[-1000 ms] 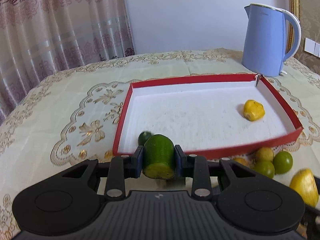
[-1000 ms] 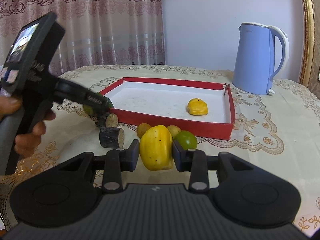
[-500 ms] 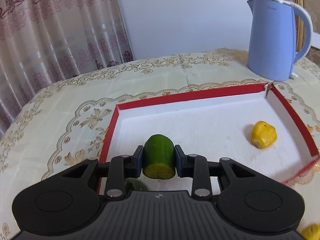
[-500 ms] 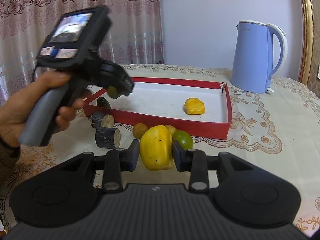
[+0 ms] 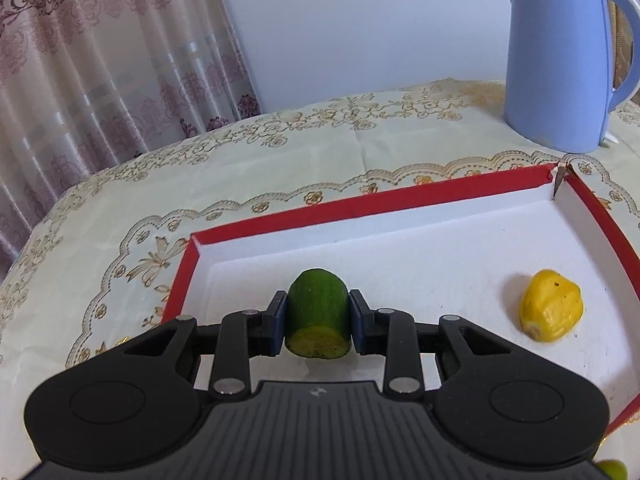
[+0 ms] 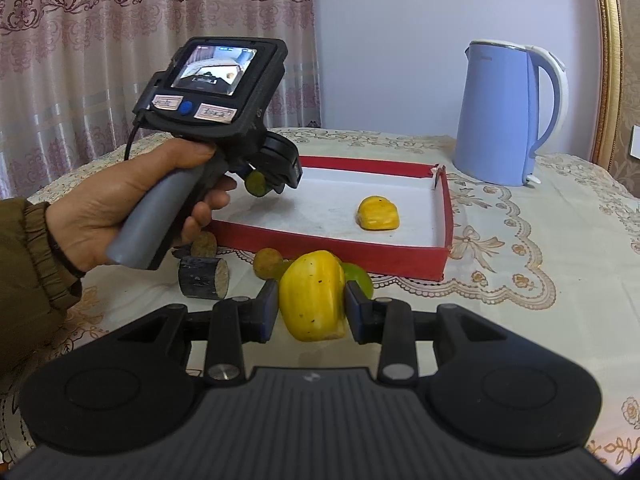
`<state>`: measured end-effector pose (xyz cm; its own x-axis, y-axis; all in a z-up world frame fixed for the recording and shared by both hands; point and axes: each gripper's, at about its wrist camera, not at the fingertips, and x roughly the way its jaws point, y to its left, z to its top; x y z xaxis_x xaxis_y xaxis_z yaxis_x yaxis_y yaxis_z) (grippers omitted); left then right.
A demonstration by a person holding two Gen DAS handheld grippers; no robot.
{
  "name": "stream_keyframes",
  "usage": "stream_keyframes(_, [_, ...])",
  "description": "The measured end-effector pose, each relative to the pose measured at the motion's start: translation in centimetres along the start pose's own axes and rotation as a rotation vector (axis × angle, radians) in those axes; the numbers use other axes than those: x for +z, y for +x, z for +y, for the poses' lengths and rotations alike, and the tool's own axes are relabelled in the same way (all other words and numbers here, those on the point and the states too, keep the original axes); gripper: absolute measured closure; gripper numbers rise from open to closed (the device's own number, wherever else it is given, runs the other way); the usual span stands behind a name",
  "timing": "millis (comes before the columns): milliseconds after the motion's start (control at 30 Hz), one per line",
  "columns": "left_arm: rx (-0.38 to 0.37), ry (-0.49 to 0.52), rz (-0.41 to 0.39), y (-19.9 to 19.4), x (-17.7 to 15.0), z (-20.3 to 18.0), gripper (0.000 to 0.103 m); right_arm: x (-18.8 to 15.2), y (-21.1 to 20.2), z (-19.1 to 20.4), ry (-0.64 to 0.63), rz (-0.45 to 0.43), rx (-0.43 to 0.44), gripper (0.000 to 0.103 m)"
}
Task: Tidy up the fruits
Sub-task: 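Carry the cucumber chunk into the red tray and open the left gripper, then carry the yellow fruit piece into the red tray and open the right gripper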
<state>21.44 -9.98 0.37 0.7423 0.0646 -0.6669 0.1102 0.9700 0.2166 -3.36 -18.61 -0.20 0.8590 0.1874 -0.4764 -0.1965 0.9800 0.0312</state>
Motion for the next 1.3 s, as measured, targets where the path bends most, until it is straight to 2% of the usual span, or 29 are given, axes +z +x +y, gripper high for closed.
stream_keyframes(300, [0.005, 0.012, -0.001, 0.4, 0.1, -0.5, 0.069, 0.0, 0.2, -0.1, 0.005, 0.001, 0.001, 0.070])
stream_keyframes(433, [0.043, 0.023, -0.059, -0.9, -0.1, -0.5, 0.029, 0.2, 0.2, -0.3, 0.009, -0.006, -0.005, 0.070])
stream_keyframes(467, [0.054, 0.028, -0.085, -1.4, -0.2, -0.5, 0.026, 0.3, 0.2, -0.3, 0.011, -0.009, -0.004, 0.070])
stream_keyframes(533, [0.088, 0.048, -0.122, -2.6, -0.5, -0.4, 0.026, 0.5, 0.3, -0.4, 0.010, -0.015, -0.002, 0.070])
stream_keyframes(633, [0.137, 0.040, -0.136, -4.5, -1.4, 0.7, 0.026, 1.0, 0.2, -0.5, 0.004, -0.029, -0.002, 0.070])
stream_keyframes(800, [0.078, -0.065, -0.131, -8.1, -4.9, 4.0, 0.026, 1.6, 0.5, -0.8, 0.011, -0.047, 0.008, 0.070])
stream_keyframes(933, [0.091, -0.112, -0.139, -10.0, -7.9, 5.3, 0.026, 1.8, 0.9, -0.4, 0.008, -0.054, 0.026, 0.070])
stream_keyframes(1133, [0.069, -0.161, -0.108, -11.0, -10.8, 6.6, 0.026, 2.4, 1.6, 0.1, -0.005, -0.057, 0.033, 0.070])
stream_keyframes(1300, [0.063, -0.153, -0.093, -11.3, -11.9, 6.8, 0.026, 3.4, 2.5, -0.1, -0.008, -0.058, 0.026, 0.069])
